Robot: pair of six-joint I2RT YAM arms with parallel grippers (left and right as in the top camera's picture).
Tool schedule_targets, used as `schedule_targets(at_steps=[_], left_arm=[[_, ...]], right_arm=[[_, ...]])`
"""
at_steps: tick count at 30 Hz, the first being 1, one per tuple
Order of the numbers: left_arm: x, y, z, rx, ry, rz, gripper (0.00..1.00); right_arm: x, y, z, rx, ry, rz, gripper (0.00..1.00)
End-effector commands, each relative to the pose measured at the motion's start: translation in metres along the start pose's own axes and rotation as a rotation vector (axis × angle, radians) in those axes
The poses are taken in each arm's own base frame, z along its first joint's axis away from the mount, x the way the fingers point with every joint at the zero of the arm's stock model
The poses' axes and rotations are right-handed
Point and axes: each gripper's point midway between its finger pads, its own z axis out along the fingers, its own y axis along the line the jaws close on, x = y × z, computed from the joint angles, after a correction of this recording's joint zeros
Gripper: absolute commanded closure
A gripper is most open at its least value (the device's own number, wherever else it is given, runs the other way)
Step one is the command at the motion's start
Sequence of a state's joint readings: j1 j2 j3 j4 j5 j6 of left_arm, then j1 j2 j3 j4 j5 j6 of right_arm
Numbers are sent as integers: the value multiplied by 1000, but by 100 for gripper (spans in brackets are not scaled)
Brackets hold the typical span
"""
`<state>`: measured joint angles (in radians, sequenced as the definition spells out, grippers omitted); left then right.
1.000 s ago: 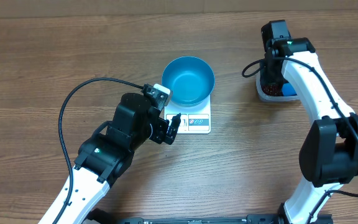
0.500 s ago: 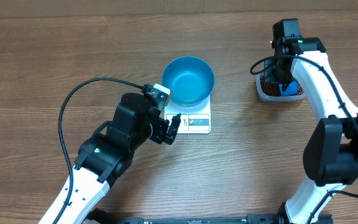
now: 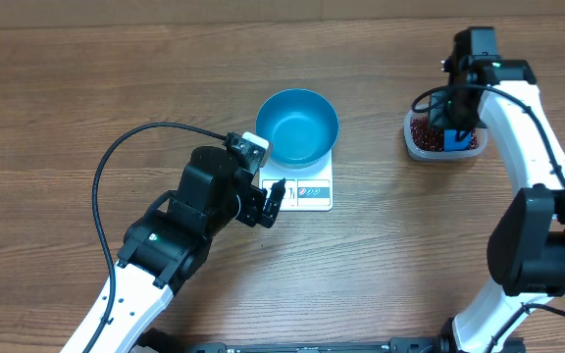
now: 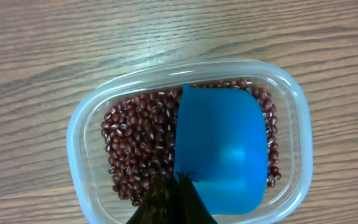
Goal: Scoop item into bowl and weigh 150g on scale
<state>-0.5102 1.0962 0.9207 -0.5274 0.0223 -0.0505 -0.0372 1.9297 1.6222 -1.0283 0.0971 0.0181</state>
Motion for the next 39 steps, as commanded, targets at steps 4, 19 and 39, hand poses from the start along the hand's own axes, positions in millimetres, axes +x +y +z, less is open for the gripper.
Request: schedule_targets(at_steps=[4,19,39], left_arm=[[4,0,3,0,12,-9,1],[4,0,3,0,12,-9,0],[4,0,3,0,12,-9,1]], right_arm=[[-4,2,-6,-142,-9,50,96],[-2,13,-8,-216,-3,9,96],[-2,23,-14,-359,-6,11,96]])
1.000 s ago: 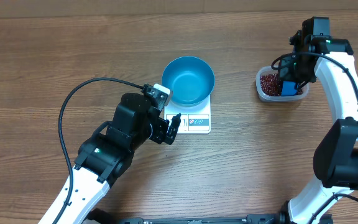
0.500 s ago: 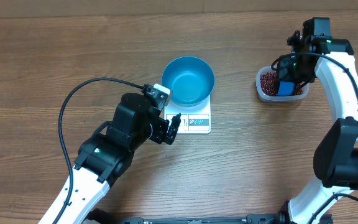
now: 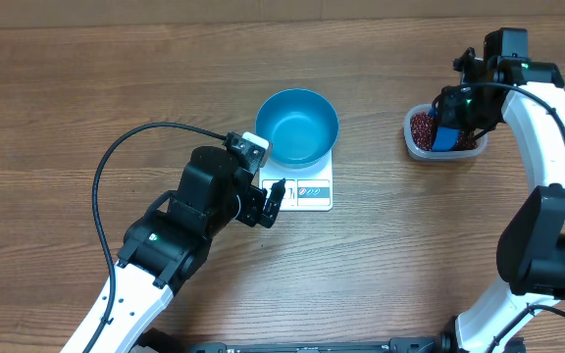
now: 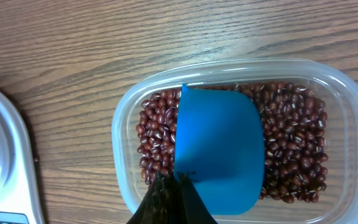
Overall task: Scoop item into bowl and weigh 150g on scale
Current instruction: 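Tilt and lift the blue cup scooping beans with the right gripper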
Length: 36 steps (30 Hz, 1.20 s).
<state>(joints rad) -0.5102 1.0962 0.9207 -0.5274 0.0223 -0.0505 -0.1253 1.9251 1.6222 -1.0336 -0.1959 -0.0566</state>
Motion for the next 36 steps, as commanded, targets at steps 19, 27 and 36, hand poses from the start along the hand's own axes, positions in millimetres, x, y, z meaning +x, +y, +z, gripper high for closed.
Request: schedule_targets(at_steps=[19,27,36], left_arm=[[4,0,3,0,12,-9,0],[4,0,3,0,12,-9,0],[4,0,3,0,12,-9,0]], right_arm=[[-5,3,-19,-287,-35,82,96],[-4,1,-18,-286,-31,89,96],[-3,-5,-17,-255,-28,91,96]])
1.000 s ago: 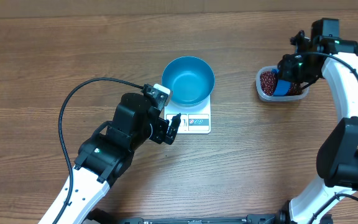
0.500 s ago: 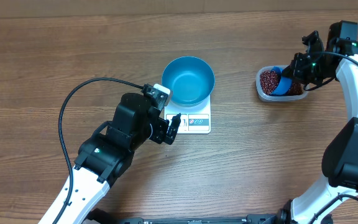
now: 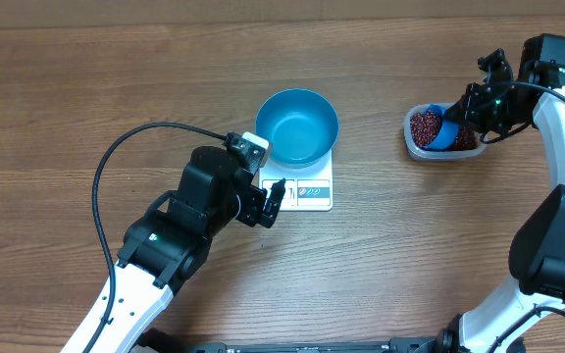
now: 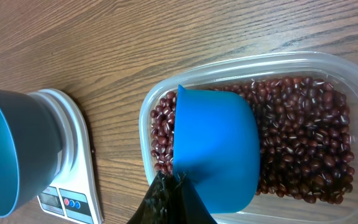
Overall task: Scoop item into bowl and weigh 150g on scale
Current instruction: 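Tilt and lift the blue cup scooping beans with the right gripper, then drag the blue cup through the beans to fill it with the right gripper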
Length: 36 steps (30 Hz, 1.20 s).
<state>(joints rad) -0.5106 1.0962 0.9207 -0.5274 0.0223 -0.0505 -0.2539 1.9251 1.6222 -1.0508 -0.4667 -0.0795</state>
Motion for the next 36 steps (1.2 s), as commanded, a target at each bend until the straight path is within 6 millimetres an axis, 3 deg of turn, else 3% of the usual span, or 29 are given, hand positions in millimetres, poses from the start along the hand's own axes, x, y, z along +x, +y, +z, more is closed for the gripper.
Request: schedule_targets(at_steps=[1,22,36], left_arm=[[4,0,3,0,12,-10,0],[4,0,3,0,12,-10,0],[4,0,3,0,12,-10,0]], right_arm=[[0,3,0,-17,2,-8,96],[1,-23,-8,9,-4,54,96],[18,-33,8,8,41,84,96]])
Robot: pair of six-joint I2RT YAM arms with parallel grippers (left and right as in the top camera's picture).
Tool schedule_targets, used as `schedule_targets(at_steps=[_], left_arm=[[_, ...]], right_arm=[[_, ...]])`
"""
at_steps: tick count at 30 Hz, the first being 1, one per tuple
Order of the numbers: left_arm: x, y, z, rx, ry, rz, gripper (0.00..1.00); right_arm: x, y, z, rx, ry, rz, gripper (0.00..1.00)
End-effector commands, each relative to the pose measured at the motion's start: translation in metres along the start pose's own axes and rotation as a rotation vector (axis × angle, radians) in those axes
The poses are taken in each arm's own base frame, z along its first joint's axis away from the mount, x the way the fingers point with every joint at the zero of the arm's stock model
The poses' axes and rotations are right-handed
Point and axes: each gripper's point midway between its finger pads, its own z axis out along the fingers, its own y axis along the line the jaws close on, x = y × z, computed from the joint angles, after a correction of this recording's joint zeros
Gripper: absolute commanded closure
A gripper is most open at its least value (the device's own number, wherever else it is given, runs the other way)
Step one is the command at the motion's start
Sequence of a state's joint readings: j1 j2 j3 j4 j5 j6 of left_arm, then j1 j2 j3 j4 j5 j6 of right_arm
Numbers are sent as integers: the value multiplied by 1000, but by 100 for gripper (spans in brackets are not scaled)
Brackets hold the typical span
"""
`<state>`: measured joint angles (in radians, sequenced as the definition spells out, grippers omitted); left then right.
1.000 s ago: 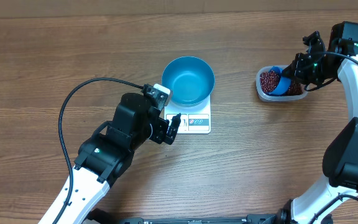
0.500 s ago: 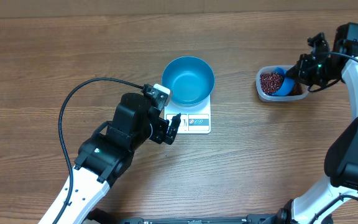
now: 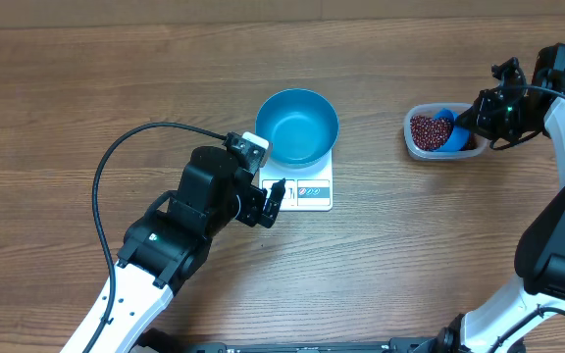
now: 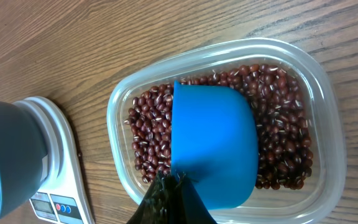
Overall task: Scoop item into bowl and weigh 150g on scale
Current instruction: 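Drag the blue cup through the beans to fill it with the right gripper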
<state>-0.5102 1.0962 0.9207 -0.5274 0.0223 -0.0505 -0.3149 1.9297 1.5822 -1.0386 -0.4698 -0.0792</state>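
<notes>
A blue bowl (image 3: 297, 126) sits empty on a white scale (image 3: 305, 189) at the table's middle. At the right stands a clear tub (image 3: 413, 143) of red beans (image 4: 148, 130). My right gripper (image 4: 174, 186) is shut on a blue scoop (image 4: 213, 146), whose underside faces the wrist camera; the scoop is down inside the tub among the beans. In the overhead view the right gripper (image 3: 493, 113) reaches in from the tub's right side. My left gripper (image 3: 271, 203) rests on the table just left of the scale's display, its fingers slightly apart with nothing between them.
A black cable (image 3: 126, 157) loops over the table left of the left arm. In the right wrist view the scale's buttons (image 4: 61, 204) and the bowl's side (image 4: 8, 155) show at the left edge.
My right gripper has shifted further right and tilted more, and the scoop now lies deeper over the tub's middle, with beans showing on both sides. The left arm has not moved.
The right gripper held the scoop in the bean tub from above at first. At each later moment the right wrist stood further to the right and more tilted, the scoop staying inside the tub. The bowl remained empty and the left arm still throughout.
</notes>
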Motion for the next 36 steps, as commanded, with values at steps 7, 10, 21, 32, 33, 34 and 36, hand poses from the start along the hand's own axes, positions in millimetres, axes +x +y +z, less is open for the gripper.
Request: schedule_targets(at_steps=[7,10,21,32,33,34,36], left_arm=[[4,0,3,0,12,-9,0],[4,0,3,0,12,-9,1],[4,0,3,0,12,-9,0],[4,0,3,0,12,-9,1],[4,0,3,0,12,-9,0],[5,0,3,0,12,-9,0],[4,0,3,0,12,-9,1]], right_arm=[[16,-7,13,-3,55,28,96],[24,-11,20,-3,72,42,96],[29,-6,27,-73,71,81,96],[27,-17,22,-64,60,210,96],[27,-18,21,-63,59,227,96],[27,-19,21,-62,58,246,96],[27,-21,20,-61,58,275,96]])
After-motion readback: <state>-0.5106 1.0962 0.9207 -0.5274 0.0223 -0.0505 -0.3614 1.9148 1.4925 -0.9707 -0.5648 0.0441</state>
